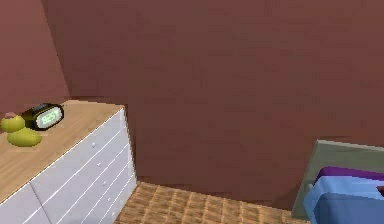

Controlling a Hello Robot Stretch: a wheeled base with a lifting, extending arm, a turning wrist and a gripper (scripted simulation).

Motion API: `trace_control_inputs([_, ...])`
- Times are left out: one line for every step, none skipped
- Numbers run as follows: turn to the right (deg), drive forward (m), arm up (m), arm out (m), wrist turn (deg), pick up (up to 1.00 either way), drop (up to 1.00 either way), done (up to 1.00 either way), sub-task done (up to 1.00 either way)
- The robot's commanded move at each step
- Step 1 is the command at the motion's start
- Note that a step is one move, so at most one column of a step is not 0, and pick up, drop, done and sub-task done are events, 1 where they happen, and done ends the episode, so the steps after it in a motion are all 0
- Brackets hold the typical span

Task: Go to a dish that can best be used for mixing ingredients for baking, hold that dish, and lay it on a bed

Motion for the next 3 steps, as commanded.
trace_control_inputs([0.0,0.00,-0.22,0.00,0.0,0.00,0.00,0.00,0.00])
trace_control_inputs([0.0,0.00,-0.32,0.00,0.0,0.00,0.00,0.00,0.00])
trace_control_inputs([0.0,0.00,0.00,0.00,0.0,0.00,1.00,0.00,0.00])
